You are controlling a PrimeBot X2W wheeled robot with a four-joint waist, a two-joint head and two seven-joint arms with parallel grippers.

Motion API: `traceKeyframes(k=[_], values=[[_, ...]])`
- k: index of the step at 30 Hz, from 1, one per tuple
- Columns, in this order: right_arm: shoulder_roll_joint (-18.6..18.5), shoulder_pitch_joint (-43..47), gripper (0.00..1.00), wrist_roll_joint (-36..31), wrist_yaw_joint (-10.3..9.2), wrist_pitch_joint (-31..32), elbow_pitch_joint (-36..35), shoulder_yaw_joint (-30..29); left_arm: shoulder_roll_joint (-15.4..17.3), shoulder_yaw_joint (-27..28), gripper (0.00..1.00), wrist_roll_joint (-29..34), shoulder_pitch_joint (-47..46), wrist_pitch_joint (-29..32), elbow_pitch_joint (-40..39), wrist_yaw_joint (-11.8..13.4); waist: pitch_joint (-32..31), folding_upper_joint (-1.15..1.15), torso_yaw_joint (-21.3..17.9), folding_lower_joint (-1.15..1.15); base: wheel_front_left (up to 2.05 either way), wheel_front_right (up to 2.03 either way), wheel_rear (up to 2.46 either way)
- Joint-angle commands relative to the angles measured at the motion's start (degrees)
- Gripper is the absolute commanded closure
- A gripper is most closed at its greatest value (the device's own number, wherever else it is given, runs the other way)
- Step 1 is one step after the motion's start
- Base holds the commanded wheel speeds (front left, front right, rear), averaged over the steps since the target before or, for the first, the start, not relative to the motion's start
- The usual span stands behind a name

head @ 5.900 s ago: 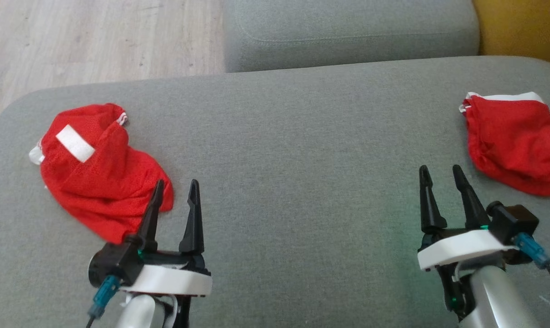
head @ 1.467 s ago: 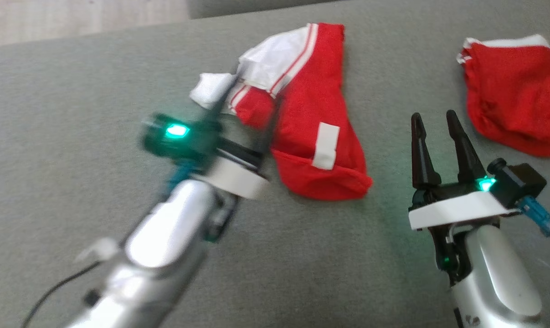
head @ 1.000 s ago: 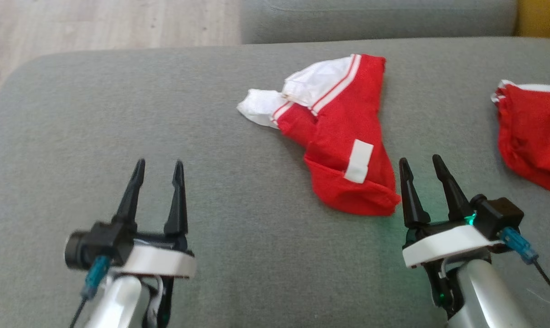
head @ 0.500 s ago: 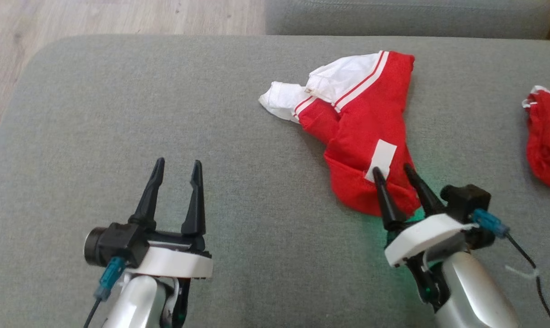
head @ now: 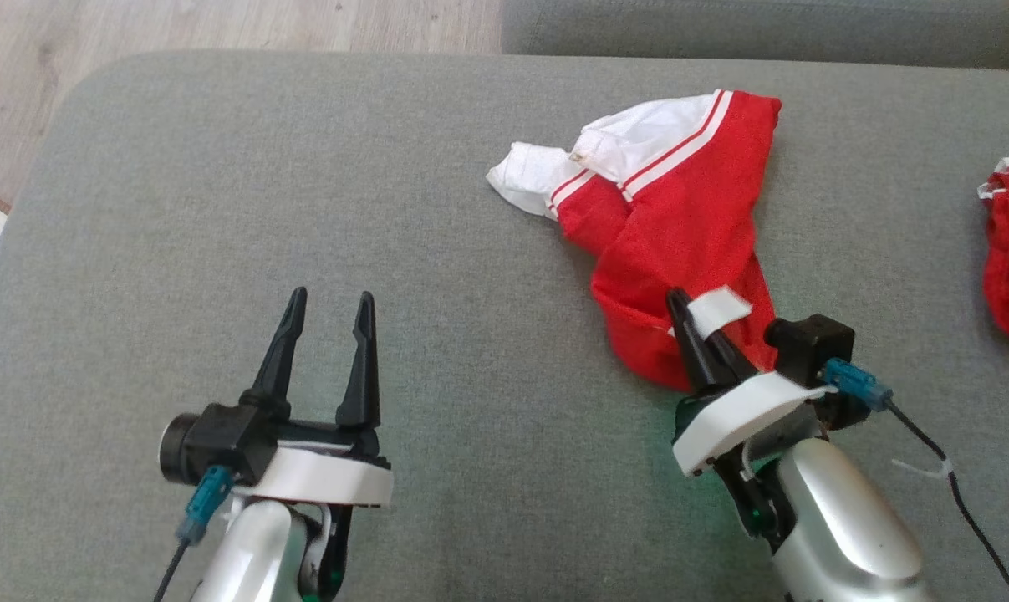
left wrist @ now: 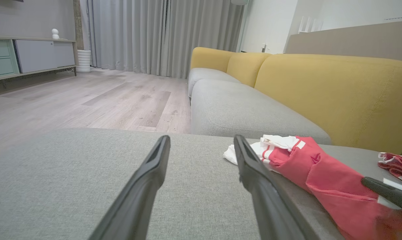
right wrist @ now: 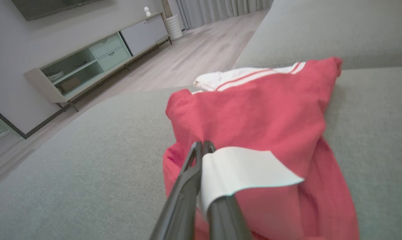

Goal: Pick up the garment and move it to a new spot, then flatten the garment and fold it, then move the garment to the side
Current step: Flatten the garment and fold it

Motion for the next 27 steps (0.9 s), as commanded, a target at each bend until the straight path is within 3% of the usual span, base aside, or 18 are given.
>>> traceKeyframes(k=[1,14,19,23,27], values=[[0.3,-2.3,1.00,-1.1,-0.04,-1.5,-2.6,1.8,0.1,2.6,0.00,0.4,-2.4,-0.3,-1.4,-0.2,-0.5,0.00,-0.2,-0.01,0.00,0.00,0.00],[0.0,-5.7,1.00,-3.4,-0.04,-2.9,-11.2,4.1,-0.5,4.0,0.00,0.6,-1.3,-0.3,-0.8,-1.1,-3.0,0.00,-0.2,-0.01,0.00,0.00,0.00],[-0.6,-8.5,1.00,-2.9,-0.04,-2.3,-14.2,8.6,-0.6,4.8,0.00,0.4,-0.7,-0.3,-1.2,-1.1,-3.2,0.00,-0.1,-0.01,0.00,0.00,0.00],[-0.2,-14.4,1.00,1.8,-0.04,-3.5,-16.3,12.9,-0.6,5.4,0.00,0.4,-0.4,-0.3,-1.4,-1.2,-3.5,0.00,-0.4,-0.01,0.00,0.00,0.00],[0.1,-21.3,1.00,8.6,-0.04,-5.4,-17.9,12.6,-0.6,6.1,0.00,0.4,-0.3,-0.3,-1.7,-1.1,-3.5,0.00,-1.1,-0.01,0.00,0.00,0.00]])
